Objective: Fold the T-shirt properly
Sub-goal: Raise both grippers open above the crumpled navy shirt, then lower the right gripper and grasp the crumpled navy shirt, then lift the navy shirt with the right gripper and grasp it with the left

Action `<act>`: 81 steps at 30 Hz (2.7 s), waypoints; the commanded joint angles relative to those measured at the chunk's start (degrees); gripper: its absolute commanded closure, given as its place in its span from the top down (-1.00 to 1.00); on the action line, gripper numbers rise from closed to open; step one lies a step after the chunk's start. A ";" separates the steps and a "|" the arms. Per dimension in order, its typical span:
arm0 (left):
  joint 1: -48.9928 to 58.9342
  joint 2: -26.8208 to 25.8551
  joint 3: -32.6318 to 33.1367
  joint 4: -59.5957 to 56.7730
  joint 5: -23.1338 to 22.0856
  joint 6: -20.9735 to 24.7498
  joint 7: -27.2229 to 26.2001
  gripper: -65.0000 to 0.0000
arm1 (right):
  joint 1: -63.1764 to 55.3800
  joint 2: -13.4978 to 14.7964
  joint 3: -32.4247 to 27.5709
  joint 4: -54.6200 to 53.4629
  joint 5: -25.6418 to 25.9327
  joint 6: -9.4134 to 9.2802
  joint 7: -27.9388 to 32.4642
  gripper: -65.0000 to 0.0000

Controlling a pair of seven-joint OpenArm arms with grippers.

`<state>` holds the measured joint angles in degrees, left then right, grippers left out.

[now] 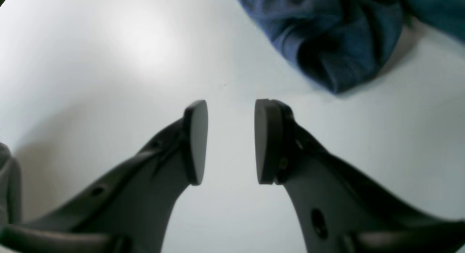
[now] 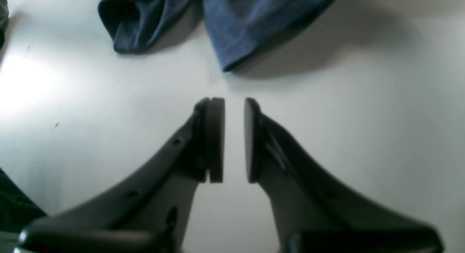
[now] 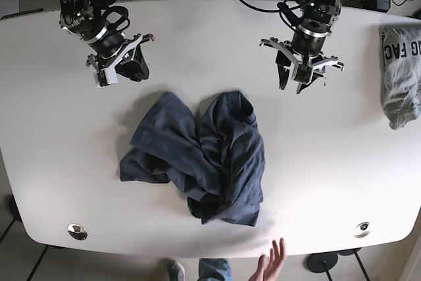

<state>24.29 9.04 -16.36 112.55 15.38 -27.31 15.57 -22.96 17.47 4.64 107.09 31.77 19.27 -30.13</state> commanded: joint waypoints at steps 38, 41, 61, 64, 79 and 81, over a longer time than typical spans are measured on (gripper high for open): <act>-8.25 -1.26 -14.10 -7.10 -1.00 -6.23 -1.38 -0.78 | 43.31 -22.97 -29.66 -44.01 -36.03 -0.15 12.33 0.50; -7.46 -1.26 -13.93 -7.19 -1.00 -6.23 -1.29 -0.78 | 43.49 -23.06 -26.67 -46.65 -36.12 -0.15 14.79 0.50; -8.43 -1.08 -12.34 -6.84 -2.06 -12.69 6.98 -0.77 | 39.62 -22.88 -27.46 -11.48 -36.38 0.38 0.46 -0.94; -8.25 -1.08 -12.34 -7.19 -5.93 -12.69 7.06 -0.77 | 45.16 -22.88 -27.02 -10.52 -36.21 0.38 -1.30 -0.94; -5.61 -0.99 -3.46 -7.28 -6.63 -12.69 6.71 -0.79 | 86.92 -26.47 -19.37 -22.38 -29.62 -0.06 -4.20 -0.94; -5.52 -0.04 -0.91 -7.37 -6.63 -12.69 6.71 -0.77 | 89.99 -26.47 -17.52 -26.87 -27.51 -0.15 -4.20 -0.94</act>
<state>18.94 8.71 -17.10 104.33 9.78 -39.94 23.75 64.90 -8.73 -12.67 79.50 4.08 19.49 -36.16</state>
